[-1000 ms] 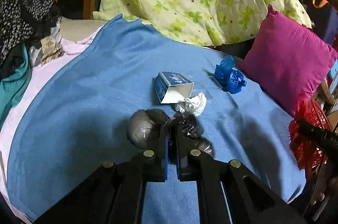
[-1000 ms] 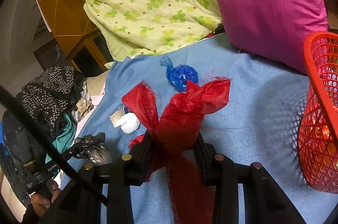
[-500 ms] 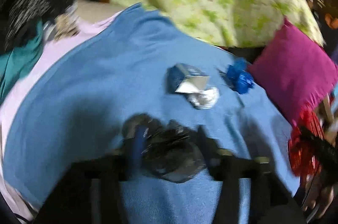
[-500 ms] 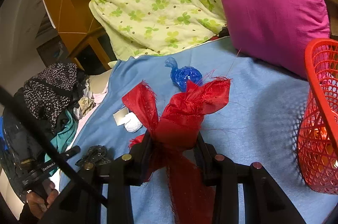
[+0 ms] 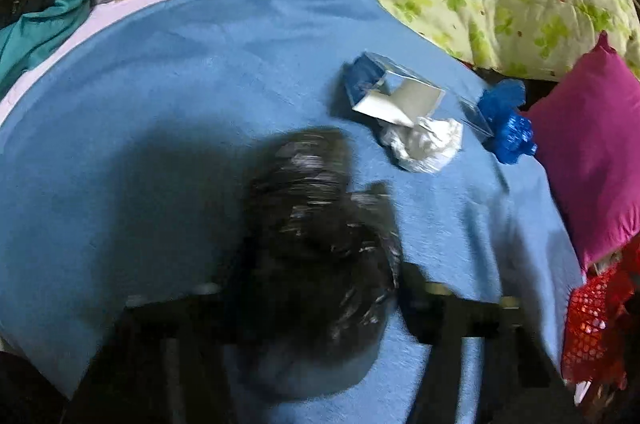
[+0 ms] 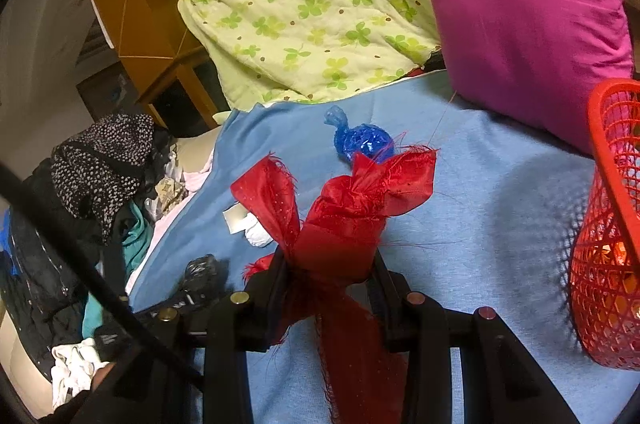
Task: Collect trash
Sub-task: 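Grasp the black plastic bag with the left tool while the right tool grasps the red ribbon, then carry the black bag and red ribbon toward the red wastebasket with both tools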
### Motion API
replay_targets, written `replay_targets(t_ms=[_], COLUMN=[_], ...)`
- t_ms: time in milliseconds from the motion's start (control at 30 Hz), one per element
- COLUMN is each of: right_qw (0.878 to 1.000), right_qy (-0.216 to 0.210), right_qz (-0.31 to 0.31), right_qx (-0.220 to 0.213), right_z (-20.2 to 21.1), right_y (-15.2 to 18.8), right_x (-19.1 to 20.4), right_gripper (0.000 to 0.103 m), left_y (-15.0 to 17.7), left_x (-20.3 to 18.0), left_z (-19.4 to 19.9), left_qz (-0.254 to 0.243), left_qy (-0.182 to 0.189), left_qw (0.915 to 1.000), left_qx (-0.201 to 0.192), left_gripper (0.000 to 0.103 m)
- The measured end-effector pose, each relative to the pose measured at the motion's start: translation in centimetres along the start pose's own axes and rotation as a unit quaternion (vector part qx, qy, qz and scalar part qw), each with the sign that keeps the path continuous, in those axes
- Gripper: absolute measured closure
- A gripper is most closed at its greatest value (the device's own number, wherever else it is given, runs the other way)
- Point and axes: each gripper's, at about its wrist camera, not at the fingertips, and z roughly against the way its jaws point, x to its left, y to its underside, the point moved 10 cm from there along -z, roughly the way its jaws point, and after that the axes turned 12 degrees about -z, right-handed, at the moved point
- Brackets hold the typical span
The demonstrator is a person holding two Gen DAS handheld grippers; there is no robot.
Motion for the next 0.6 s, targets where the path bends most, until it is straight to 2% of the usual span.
replay_targets(t_ms=[67, 167, 333, 433, 567, 600], right_qw=[1.0, 1.0, 1.0, 0.999, 0.996, 0.996], right_qy=[-0.001, -0.003, -0.008, -0.006, -0.01, -0.012], right_qz=[-0.004, -0.006, -0.007, -0.001, -0.002, -0.006], right_qx=[-0.002, -0.007, -0.024, -0.044, -0.084, -0.087], right_z=[0.3, 0.7, 2.1, 3.9, 7.8, 8.5], right_y=[-0.2, -0.4, -0.8, -1.1, -1.9, -1.9], right_x=[-0.3, -0.5, -0.3, -0.3, -0.1, -0.2], right_gripper=[0.063, 0.063, 0.063, 0.063, 0.063, 0.063], left_y=[-0.1, -0.6, -2.4, -3.5, -4.9, -5.0], left_x=[-0.1, -0.6, -3.6, -6.3, -10.6, -12.2], left_z=[0.4, 1.9, 6.5, 10.2, 15.3, 16.8], left_qz=[0.001, -0.014, -0.078, -0.12, -0.178, -0.2], left_qy=[0.019, 0.019, 0.004, 0.002, -0.004, -0.007], left_qw=[0.9998, 0.9994, 0.9946, 0.9874, 0.972, 0.9656], left_qx=[-0.004, -0.025, -0.068, -0.103, -0.153, -0.166], left_gripper=[0.064, 0.065, 0.065, 0.065, 0.065, 0.065])
